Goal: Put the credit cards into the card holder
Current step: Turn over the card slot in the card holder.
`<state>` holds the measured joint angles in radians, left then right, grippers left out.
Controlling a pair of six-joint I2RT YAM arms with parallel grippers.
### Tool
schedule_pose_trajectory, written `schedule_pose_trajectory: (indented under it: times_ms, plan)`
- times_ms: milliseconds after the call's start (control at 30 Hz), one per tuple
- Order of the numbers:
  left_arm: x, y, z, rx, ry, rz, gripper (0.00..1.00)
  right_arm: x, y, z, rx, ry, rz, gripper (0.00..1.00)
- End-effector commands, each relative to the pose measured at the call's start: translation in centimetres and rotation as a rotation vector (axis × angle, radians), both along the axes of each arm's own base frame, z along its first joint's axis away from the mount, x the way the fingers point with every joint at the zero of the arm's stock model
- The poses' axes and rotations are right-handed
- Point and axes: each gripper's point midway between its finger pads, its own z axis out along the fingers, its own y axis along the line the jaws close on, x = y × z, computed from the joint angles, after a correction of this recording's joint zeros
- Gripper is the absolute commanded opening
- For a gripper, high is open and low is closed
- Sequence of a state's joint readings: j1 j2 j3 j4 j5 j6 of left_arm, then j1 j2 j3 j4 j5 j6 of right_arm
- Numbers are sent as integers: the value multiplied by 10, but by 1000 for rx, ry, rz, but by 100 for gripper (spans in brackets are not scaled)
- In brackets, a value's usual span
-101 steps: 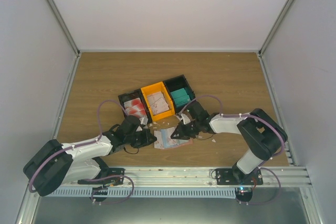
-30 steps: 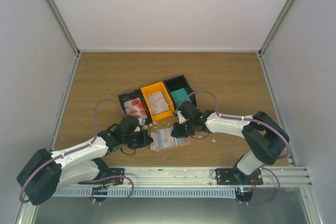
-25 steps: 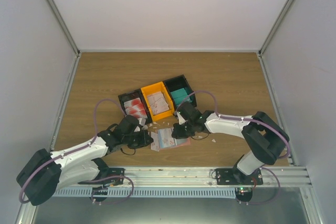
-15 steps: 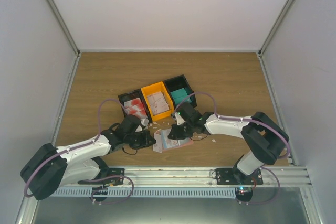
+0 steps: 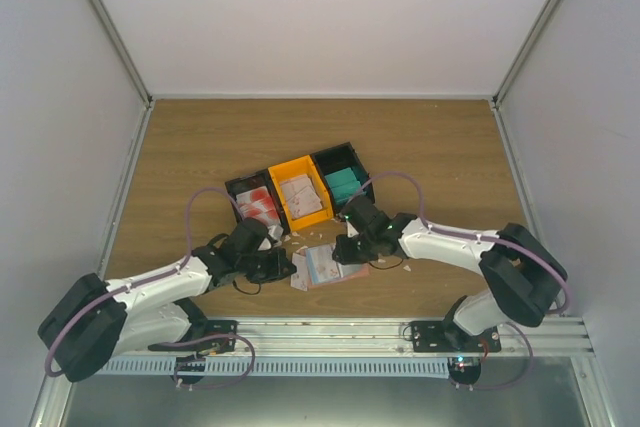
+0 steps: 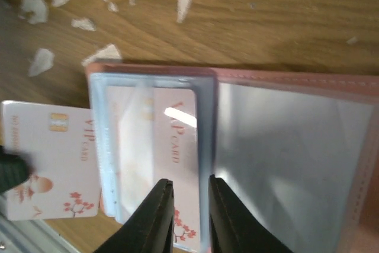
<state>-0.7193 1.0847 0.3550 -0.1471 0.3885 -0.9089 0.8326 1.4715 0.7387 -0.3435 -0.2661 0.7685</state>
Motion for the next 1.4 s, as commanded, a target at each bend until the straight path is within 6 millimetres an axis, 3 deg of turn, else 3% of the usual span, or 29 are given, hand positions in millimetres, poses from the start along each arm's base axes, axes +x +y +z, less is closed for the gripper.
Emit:
schedule_pose_trajectory:
  times_ms: [0,133,333,500,800,1033,1367]
  plan:
    - [8,-8,8,-15,-32,-18,0,-11,-9,-20,-93,29,23,12]
    - [9,-8,6,-12,-31,-16,0,-16,5,-22,-52,49,69,2]
    - [9,-12,1,-6,-13,-33,0,-22,21,-16,37,69,122,0]
    - [16,-9,9,1,-45,-1,0,-16,9,-15,-27,29,91,1]
    - [27,1,29,41,-107,53,0,-12,-6,-16,-111,-12,103,16]
    - [26,-5,40,-16,-133,39,0,-15,-15,-31,-164,5,107,12]
    - [24,-15,37,-58,-120,-3,0,-19,-13,-42,-157,25,121,8]
